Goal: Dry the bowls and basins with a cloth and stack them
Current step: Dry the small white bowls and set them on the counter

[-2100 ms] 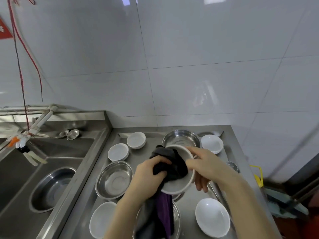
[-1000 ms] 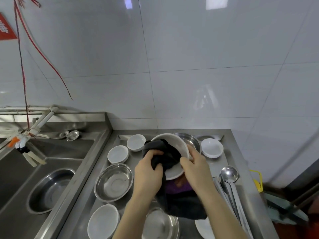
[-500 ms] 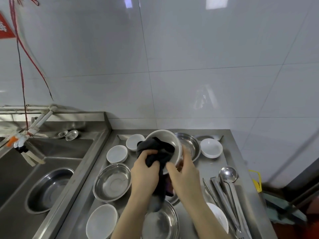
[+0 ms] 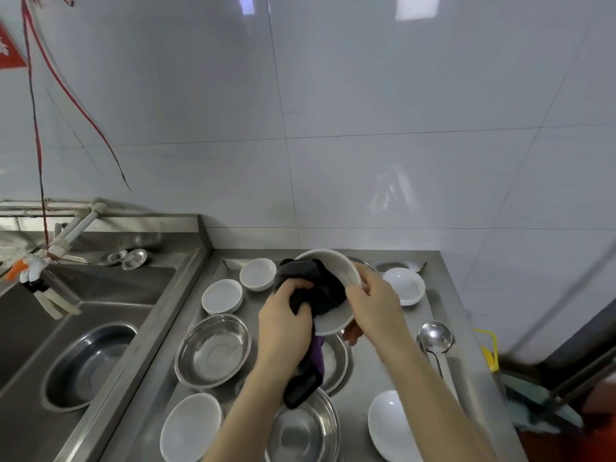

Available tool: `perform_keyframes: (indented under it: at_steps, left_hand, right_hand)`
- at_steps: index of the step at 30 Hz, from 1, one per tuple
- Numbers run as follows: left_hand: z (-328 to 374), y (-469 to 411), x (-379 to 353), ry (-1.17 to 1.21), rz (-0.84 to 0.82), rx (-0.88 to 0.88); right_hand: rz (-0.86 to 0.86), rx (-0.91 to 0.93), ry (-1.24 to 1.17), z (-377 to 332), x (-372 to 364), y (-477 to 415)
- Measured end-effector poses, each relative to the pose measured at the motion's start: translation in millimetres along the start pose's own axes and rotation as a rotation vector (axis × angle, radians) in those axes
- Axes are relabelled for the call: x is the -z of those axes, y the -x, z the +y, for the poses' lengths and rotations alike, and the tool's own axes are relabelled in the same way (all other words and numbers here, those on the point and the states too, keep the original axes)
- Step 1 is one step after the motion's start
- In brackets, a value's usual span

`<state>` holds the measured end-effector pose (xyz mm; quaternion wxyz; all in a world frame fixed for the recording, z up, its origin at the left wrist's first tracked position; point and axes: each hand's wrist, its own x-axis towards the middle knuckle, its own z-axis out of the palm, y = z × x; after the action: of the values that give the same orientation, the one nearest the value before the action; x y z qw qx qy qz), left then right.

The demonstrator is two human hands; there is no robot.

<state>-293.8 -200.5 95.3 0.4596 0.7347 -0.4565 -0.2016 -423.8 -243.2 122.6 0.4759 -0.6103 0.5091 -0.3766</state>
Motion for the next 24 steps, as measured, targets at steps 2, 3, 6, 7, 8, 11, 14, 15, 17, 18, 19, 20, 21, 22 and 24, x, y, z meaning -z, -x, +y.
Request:
perform_keyframes:
  at_steps: [2,3,6,7,8,11,14,15,17,18,19,20,21,22,24]
  left_hand:
    - [7,9,-8,0.076,0.056,0.076]
    - [10,12,-11,0.106,0.059,0.1]
    - [7,10,-11,0.111,0.038,0.071]
    - [3,5,-7,0.083,0.022,0.032]
    - [-1,-1,-3,0.036,-0.004,-0.014]
    - [-5,-16,13,-0.141,-0.166,-0.171]
    - [1,-21,20,-0.198,-0.252,-0.26]
    - [4,-22,20,-0.172,-0.226,-0.249]
    - [8,-24,18,-0.109,-0.128,-0.187]
    - [9,-24,17,-0.086,-0.081,-0.142]
    - [9,-24,15,-0.064,-0.045,-0.097]
    - [9,-23,13,-0.04,-0.02,-0.054]
    - [9,-22,12,-0.013,-0.007,-0.017]
    - [8,-21,10,0.011,-0.004,0.008]
    - [6,-16,8,0.02,-0.024,0.011]
  right_hand:
    - [0.152,0.036,-0.059,8,-18,4]
    - [0.2,0.036,-0.098,11,-25,6]
    - [0.196,0.047,-0.128,12,-28,9]
    - [0.16,0.06,-0.098,11,-22,8]
    - [0.11,0.059,-0.055,11,-15,5]
    - [-0.162,-0.041,0.092,-3,17,-9]
    - [-0.355,-0.113,0.163,-19,35,-20]
    - [-0.322,-0.101,0.152,-22,36,-22]
    - [-0.179,-0.056,0.09,-22,28,-19]
    - [-0.108,-0.036,0.032,-18,22,-15]
    - [-0.054,-0.017,-0.025,-15,15,-7]
    - [-0.015,0.008,-0.061,-11,6,1]
    - [0.01,0.032,-0.064,-7,-3,10]
    - [0.035,0.043,-0.058,-4,-11,16]
    - [0.082,0.042,-0.059,2,-21,18]
